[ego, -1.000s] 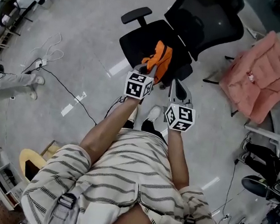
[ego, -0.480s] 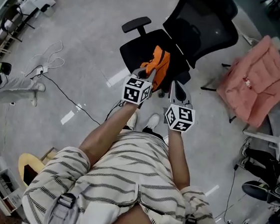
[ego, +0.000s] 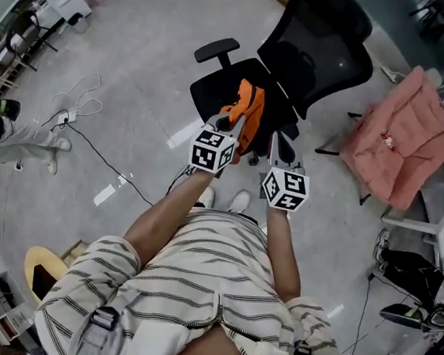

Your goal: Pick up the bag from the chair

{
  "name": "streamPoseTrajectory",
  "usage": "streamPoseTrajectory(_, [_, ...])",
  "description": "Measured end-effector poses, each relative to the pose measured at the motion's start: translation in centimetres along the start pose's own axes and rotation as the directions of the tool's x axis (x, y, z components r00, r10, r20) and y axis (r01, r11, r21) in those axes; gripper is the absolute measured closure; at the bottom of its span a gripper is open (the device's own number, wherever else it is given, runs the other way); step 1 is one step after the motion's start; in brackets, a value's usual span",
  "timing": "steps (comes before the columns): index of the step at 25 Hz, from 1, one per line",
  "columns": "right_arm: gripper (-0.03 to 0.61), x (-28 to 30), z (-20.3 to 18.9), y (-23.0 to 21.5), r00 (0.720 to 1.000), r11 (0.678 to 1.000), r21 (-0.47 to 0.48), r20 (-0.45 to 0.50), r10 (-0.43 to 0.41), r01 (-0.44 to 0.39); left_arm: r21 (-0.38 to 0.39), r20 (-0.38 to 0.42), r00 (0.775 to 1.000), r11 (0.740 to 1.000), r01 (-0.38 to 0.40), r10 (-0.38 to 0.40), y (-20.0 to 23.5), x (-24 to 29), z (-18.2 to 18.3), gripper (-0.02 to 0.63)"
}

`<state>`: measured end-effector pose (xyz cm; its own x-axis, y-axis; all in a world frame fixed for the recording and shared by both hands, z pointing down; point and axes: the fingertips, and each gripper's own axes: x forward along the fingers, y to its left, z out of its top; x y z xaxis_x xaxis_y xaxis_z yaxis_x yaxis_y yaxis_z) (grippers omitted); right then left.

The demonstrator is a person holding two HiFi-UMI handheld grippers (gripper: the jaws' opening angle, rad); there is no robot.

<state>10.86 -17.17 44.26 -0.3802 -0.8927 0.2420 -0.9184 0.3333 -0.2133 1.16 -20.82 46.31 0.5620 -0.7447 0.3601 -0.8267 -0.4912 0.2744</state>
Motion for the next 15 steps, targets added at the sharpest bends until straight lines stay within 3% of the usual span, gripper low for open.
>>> streamPoseTrajectory(15, [0.560,1.5,1.9,-0.2,0.999,1.000,0.003,0.032,0.020,-0.020,0.043,0.075,0.997,0.999,0.008,-0.011,-0.6,-1.2,2.9,0.584])
